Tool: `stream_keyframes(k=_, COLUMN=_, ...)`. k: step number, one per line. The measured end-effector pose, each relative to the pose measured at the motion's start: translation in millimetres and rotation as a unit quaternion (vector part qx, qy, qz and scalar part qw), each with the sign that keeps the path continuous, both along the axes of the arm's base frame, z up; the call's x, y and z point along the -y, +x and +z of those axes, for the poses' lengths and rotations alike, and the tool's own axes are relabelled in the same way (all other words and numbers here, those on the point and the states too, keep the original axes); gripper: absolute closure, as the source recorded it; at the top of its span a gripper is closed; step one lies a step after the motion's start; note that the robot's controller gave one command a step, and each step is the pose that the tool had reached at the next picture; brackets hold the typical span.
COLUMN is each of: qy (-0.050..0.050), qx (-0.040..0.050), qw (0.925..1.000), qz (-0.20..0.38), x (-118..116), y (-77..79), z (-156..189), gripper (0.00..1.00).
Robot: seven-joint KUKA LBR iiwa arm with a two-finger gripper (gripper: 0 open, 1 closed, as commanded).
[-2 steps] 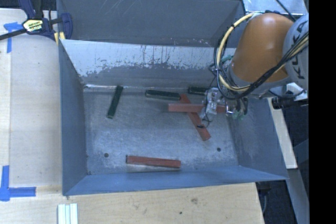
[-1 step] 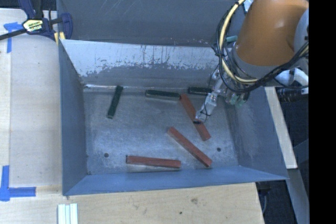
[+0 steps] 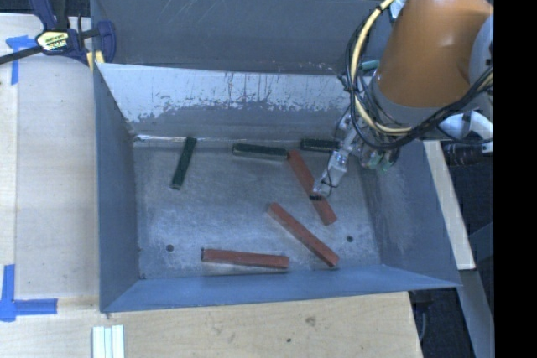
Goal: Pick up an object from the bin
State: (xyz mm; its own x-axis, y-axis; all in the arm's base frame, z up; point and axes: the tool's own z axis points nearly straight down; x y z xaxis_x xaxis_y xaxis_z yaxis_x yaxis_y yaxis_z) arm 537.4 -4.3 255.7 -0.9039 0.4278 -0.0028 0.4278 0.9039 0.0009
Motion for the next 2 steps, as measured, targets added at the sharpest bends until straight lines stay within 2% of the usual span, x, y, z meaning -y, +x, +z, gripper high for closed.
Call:
stream_keyframes(k=1, qy=0.000, qx=-0.0012, qw=0.9980, qz=-0.063, x=-41.9, y=19.2, z=-154.1, gripper=1.00)
stream_keyframes(k=2, qy=0.000, qx=-0.0002, qw=0.9980, qz=-0.063, x=-41.9, y=19.9, z=-153.4, gripper=1.00)
